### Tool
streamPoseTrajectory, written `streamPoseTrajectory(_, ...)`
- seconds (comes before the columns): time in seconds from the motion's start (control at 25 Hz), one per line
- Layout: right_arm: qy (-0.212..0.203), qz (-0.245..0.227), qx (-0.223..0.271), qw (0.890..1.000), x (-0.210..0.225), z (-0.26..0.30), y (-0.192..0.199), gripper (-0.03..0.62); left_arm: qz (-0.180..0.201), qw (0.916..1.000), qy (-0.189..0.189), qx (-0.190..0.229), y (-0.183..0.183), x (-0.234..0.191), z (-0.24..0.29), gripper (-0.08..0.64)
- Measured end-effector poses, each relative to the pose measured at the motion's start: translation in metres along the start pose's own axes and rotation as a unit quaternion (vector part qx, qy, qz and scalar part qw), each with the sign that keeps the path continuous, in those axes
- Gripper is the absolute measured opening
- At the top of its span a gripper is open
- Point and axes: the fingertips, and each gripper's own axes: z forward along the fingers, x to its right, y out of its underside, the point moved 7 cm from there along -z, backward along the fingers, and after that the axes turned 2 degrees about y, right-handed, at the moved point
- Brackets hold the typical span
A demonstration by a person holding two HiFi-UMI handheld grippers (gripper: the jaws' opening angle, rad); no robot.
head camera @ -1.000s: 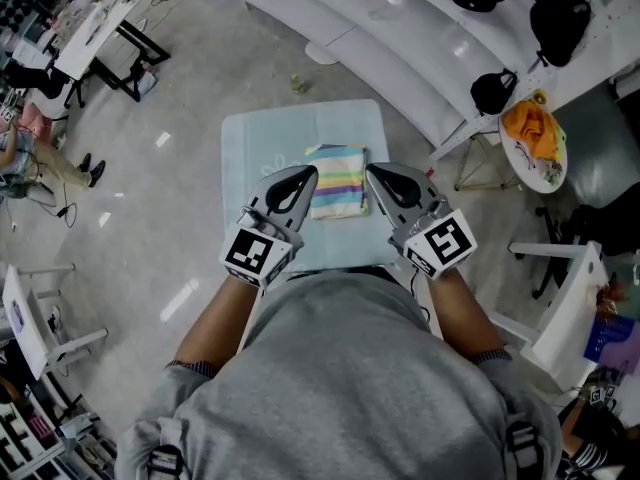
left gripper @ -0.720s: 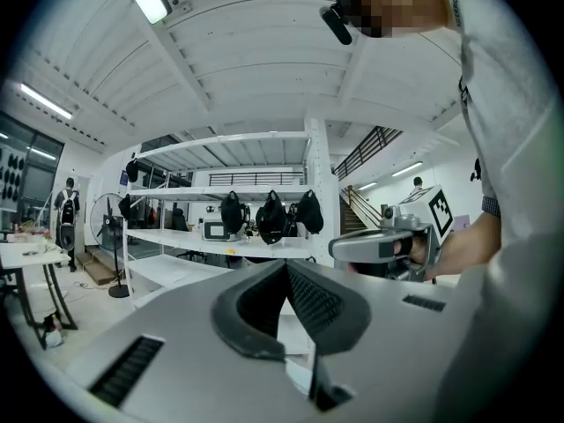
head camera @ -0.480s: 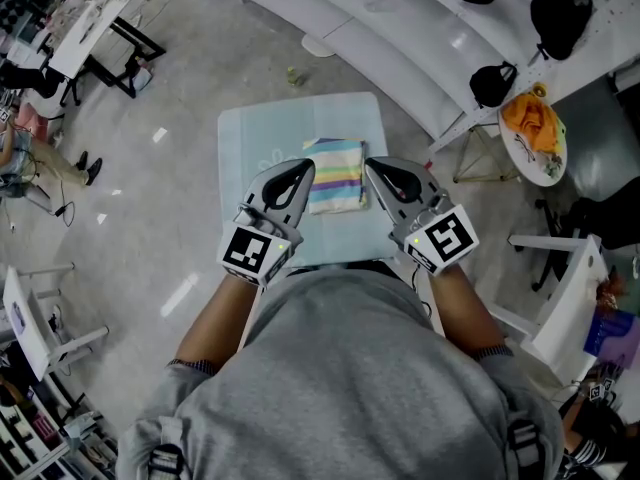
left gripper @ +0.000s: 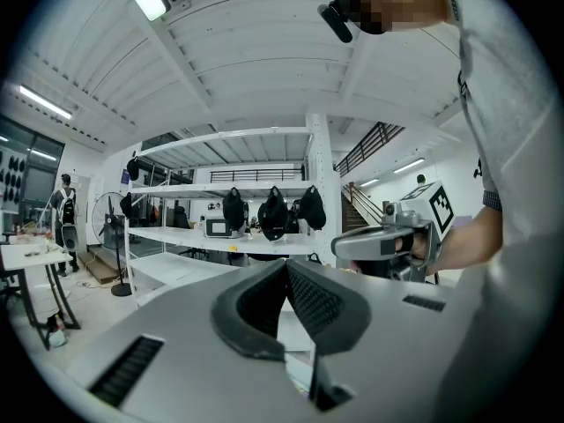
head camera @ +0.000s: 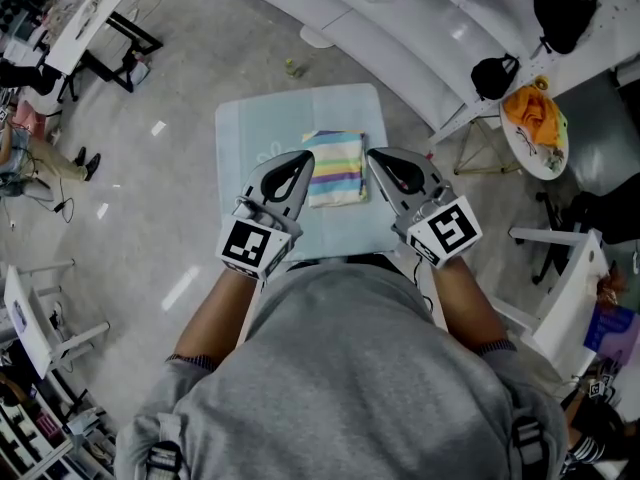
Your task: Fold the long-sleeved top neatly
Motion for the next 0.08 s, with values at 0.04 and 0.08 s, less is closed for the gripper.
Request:
streamPoseTrajectory(0.04,0.0,0.0,-0.001,1.0,0.0005,0.0003,0.0005,0.006,0.001,1.0,-0.001,0.001,-0.0002,-0.0005,0.0006,0.017)
streamPoseTrajectory(0.08,-0.001,0.001,-0.002,1.0,0.001,0.0006,0.001,0.006,0.002,1.0,-0.002,0.001,-0.0004,-0.001,0.0013,0.017)
